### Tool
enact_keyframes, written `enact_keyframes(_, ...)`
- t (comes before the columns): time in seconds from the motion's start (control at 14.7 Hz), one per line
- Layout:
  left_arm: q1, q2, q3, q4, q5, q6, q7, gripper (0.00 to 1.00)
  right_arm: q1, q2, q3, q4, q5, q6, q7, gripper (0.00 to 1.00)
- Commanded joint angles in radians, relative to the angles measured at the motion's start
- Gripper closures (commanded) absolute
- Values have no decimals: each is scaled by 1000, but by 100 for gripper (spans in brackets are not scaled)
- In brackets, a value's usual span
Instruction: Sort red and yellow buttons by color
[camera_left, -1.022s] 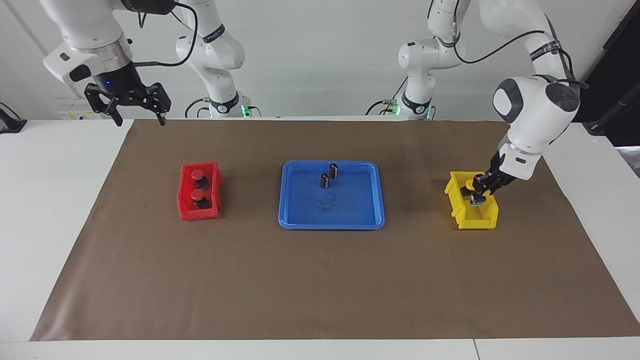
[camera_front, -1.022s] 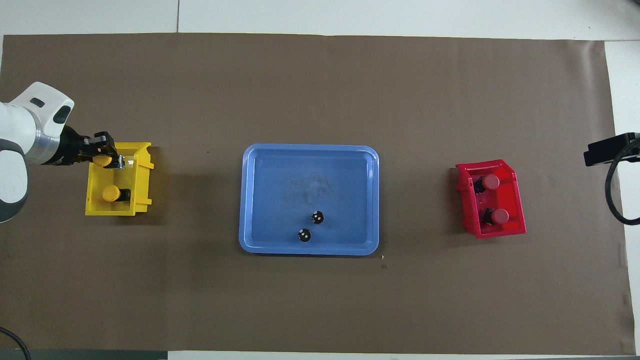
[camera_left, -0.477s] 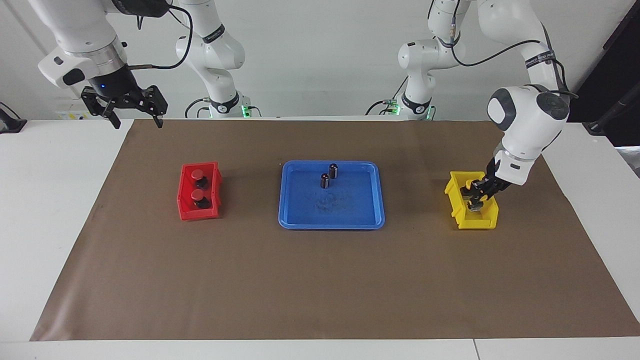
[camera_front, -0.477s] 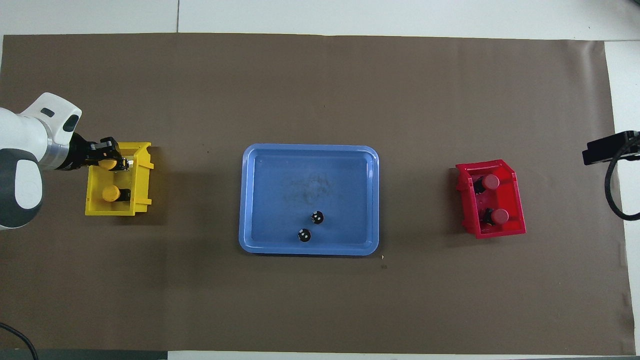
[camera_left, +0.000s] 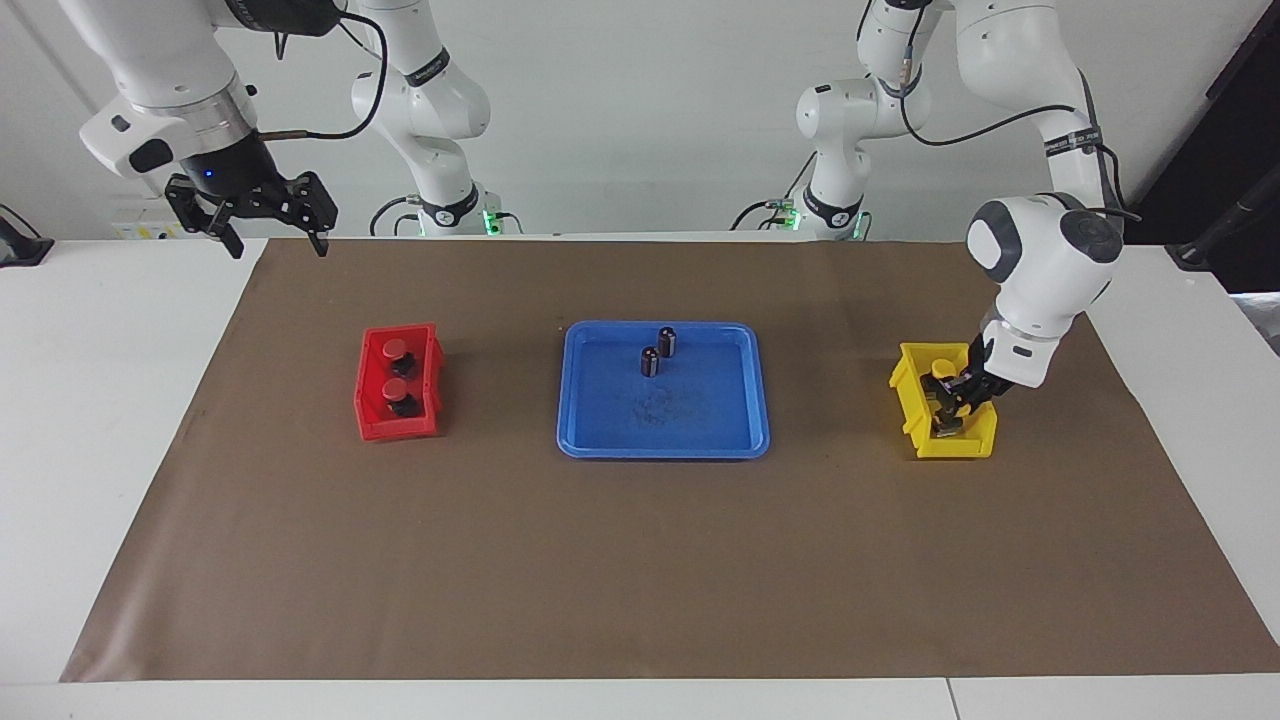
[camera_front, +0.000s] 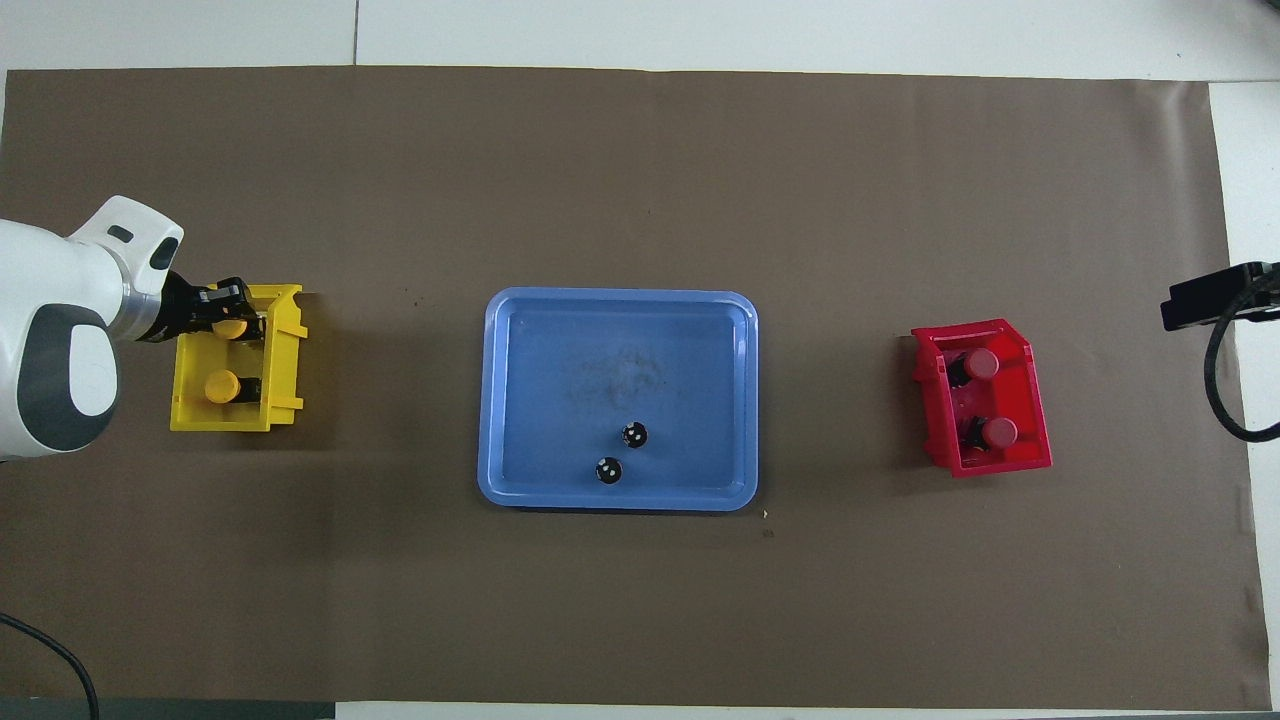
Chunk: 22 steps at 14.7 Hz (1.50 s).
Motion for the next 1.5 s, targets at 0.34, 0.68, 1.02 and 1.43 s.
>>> enact_keyframes(0.34, 13, -2, -9, -24, -21, 36, 24, 69, -4, -9, -7, -22, 24, 8, 5, 0)
enact_keyframes(0.68, 15, -6, -9, -10, -22, 2, 24, 69, -4, -10, -10, -22, 27, 5, 3, 0)
enact_keyframes(1.02, 15, -12, -10, 10, -22, -49, 24, 69, -4, -12, -10, -22, 33, -16, -1, 0)
enact_keyframes(1.43, 15, -12, -9, 10, -22, -47, 25, 50, 5, -12, -9, -22, 33, -15, -1, 0)
